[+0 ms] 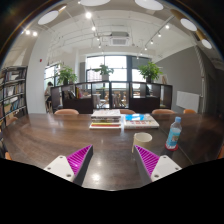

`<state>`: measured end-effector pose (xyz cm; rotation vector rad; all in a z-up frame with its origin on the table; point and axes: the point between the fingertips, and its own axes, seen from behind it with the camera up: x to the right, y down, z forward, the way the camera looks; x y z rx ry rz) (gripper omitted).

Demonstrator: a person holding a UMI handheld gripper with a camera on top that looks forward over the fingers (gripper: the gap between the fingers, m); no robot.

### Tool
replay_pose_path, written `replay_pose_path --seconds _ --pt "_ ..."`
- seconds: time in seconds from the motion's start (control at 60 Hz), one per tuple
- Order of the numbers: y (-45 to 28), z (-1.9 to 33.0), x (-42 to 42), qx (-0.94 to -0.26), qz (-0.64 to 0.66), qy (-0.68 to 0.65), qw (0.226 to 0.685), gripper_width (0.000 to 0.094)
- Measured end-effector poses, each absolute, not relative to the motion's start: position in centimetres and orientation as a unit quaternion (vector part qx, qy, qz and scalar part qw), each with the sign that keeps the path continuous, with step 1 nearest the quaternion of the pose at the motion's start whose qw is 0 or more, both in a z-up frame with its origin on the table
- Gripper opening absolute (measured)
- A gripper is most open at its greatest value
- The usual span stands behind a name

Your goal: Pour water

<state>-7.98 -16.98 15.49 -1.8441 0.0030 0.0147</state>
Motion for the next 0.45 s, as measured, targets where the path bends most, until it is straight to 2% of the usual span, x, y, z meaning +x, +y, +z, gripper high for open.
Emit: replay_pose_path --seconds 0.25,0.45 --pt "-19.0 17.2 -11.1 -0.79 0.005 -0.025 0.612 0.0822" --pt "-19.7 17.3 -11.8 -0.787 0.01 -0.036 0.616 0.0822"
